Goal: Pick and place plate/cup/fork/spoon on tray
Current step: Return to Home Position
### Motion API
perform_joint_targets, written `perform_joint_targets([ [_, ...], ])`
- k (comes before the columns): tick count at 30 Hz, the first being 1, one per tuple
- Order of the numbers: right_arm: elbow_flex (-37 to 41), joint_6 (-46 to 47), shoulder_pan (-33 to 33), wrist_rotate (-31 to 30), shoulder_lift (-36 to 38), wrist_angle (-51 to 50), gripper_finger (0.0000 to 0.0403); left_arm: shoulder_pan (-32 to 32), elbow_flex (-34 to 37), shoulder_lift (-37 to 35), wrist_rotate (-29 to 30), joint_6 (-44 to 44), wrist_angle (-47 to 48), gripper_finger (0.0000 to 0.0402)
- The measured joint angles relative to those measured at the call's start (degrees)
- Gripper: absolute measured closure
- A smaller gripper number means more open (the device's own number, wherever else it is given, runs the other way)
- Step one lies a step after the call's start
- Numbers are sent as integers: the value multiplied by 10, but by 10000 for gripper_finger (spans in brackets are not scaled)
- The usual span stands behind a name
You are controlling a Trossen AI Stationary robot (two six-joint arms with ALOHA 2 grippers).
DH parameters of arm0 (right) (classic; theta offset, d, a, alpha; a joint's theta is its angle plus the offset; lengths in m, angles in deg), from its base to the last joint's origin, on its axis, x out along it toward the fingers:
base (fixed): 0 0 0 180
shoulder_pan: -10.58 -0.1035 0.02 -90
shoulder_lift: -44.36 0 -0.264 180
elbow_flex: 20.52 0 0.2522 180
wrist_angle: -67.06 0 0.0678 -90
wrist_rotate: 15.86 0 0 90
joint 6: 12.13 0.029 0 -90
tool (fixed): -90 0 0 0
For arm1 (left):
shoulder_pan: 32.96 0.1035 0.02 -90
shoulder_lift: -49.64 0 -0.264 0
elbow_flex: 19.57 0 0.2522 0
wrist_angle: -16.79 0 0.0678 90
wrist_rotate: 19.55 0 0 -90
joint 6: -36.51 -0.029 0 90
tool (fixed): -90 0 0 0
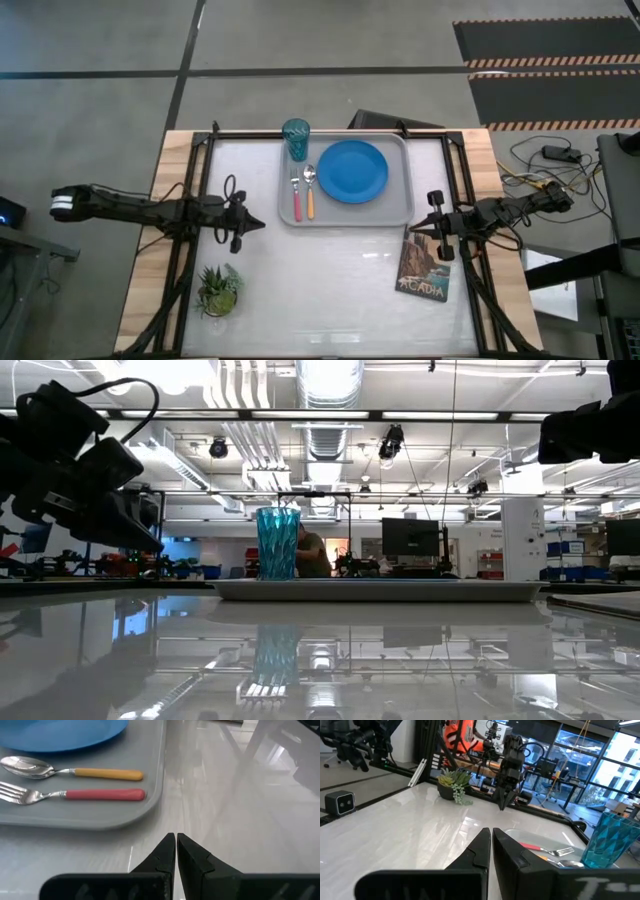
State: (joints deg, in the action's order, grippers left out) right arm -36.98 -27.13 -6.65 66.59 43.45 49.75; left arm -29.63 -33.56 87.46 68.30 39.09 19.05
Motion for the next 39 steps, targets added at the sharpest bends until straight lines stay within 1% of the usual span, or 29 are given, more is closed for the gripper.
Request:
perform_joint_targets([
  [29,0,0,0,0,0,0,394,0,0,68,0,0,0,402],
  [39,0,0,0,0,0,0,394,0,0,79,0,0,0,402],
])
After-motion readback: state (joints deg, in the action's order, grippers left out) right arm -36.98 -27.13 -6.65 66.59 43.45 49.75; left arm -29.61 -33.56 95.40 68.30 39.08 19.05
